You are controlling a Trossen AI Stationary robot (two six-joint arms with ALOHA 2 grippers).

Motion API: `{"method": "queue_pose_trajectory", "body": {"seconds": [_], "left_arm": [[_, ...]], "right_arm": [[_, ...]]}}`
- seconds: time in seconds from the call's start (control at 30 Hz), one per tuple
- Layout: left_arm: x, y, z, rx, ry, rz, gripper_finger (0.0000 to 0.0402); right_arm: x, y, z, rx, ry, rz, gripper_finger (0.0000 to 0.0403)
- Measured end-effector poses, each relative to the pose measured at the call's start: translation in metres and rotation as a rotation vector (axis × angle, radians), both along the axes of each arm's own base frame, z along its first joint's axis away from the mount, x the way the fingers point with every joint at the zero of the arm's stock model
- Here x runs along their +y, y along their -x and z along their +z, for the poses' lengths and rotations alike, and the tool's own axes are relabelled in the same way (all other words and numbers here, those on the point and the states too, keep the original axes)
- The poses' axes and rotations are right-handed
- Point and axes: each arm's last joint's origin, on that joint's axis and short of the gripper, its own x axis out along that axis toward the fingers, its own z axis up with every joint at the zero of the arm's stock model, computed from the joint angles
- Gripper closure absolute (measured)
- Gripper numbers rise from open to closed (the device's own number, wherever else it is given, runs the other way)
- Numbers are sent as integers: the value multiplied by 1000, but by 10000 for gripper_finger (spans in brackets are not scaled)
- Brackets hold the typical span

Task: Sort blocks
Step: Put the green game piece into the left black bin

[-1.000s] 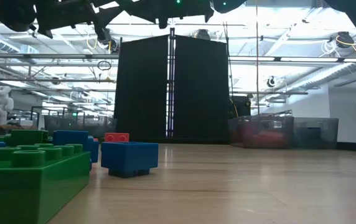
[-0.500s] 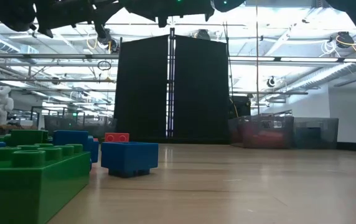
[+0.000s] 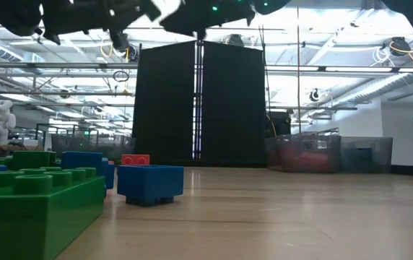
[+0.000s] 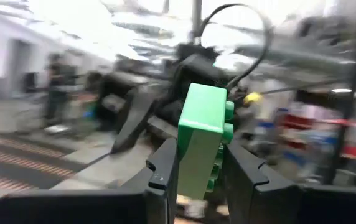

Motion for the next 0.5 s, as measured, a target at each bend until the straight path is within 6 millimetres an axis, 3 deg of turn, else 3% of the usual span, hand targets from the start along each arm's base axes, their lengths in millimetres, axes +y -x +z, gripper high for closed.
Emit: {"method": "queue_pose_trajectory", "body": {"seconds": [0.17,0.33,0.4,0.5], "left_arm": [[19,4,-29,225,154,389,322],[33,19,-62,502,327,875,321],[37,23,-71,582,365,984,318],[42,23,-82,661,399,1012,316]], "right_arm": [[-24,29,7,114,-50,-102,206],[-31,49,9,212,-124,-138,206],[-32,51,8,231,-132,-141,207],[-31,52,7,244,-138,-141,206]]}}
